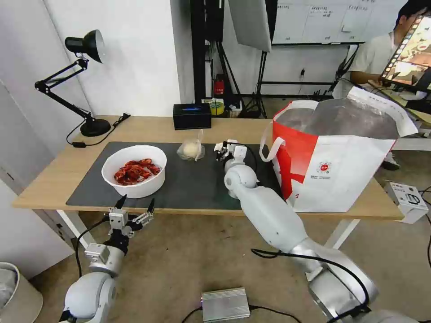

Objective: Pick up the trash from the table and place it into the takeout bag.

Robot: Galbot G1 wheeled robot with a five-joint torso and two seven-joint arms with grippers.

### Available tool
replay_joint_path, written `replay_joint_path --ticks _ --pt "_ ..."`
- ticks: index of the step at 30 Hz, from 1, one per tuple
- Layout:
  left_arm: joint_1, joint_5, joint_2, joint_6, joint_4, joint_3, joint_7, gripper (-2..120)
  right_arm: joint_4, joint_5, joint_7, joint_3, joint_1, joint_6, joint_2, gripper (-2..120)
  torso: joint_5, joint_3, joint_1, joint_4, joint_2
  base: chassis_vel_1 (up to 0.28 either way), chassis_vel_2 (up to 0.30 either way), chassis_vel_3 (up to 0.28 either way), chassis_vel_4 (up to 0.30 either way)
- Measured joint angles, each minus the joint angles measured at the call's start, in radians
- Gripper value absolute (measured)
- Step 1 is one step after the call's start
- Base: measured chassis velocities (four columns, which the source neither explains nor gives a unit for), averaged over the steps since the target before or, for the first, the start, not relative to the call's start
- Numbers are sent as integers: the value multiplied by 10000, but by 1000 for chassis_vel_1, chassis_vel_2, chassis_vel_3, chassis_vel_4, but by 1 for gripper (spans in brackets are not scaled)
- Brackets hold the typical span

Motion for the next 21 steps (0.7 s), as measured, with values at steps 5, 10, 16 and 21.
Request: replay_joint_path --ticks 5,10,16,21 --pt "8 -3 25 0 19 1 -51 100 1197 -768 -416 -203 -704 745 -729 0 0 0 0 0 0 0 0 0 0" --pt "-5 28 35 12 19 23 -58 100 2144 -1107 -532 -294 -1294 1189 -1235 0 0 0 0 -1 1 0 0 0 0" --pt "-24 41 200 40 7 26 -68 100 3996 -1337 -349 -277 -2557 1387 -2059 0 1 -1 0 -2 0 0 0 0 0" --pt "-68 35 353 55 43 9 -85 100 5639 -1515 -391 231 -3769 1501 -2910 0 -1 -1 -1 -1 1 0 0 0 0"
